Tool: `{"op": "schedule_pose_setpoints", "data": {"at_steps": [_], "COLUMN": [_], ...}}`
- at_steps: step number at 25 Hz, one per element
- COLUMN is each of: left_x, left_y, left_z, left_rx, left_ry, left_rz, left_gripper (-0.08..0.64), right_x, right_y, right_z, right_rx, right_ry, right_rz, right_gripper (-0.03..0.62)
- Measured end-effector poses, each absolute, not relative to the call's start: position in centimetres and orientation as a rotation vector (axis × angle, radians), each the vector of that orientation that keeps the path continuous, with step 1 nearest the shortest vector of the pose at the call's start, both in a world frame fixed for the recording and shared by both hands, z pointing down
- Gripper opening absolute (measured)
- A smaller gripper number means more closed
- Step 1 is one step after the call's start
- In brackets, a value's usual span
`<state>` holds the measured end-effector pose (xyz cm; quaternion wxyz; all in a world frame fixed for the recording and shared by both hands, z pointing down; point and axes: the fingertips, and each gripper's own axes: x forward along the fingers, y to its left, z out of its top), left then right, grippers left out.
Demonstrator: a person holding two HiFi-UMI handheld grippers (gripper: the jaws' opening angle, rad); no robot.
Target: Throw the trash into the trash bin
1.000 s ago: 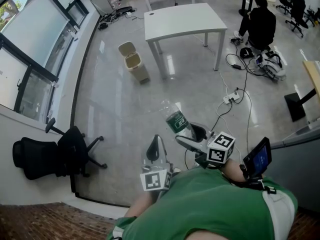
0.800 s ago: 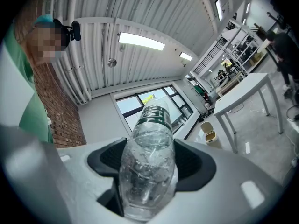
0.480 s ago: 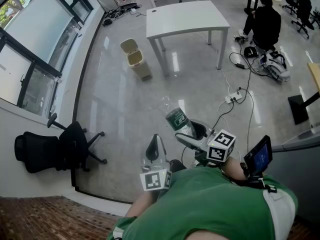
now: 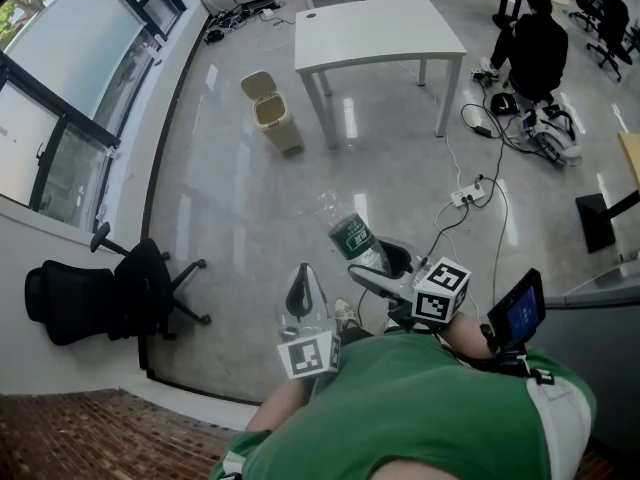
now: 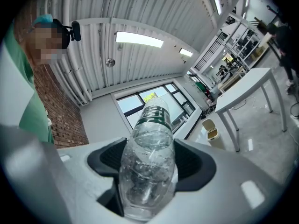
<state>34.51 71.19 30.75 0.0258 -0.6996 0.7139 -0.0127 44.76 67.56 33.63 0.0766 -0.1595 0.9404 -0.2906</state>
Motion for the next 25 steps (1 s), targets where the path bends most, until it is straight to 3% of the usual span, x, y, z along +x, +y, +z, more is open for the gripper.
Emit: {"op": "schedule_pose_setpoints", "data": {"at_steps": [25], "left_x": [20.4], "left_y": [64.2], "left_z": [31.2], "left_rx": [-2.283], "left_ry": [1.958], "left_rz": [-0.018], "left_gripper": [0.005], "right_x": [29.4], "right_y": [60.7], "right_z": [33.3], "right_rx": [-0.605], "right_ry": [2.833], "right_rz": [-0.833], "right_gripper": [0.321]}}
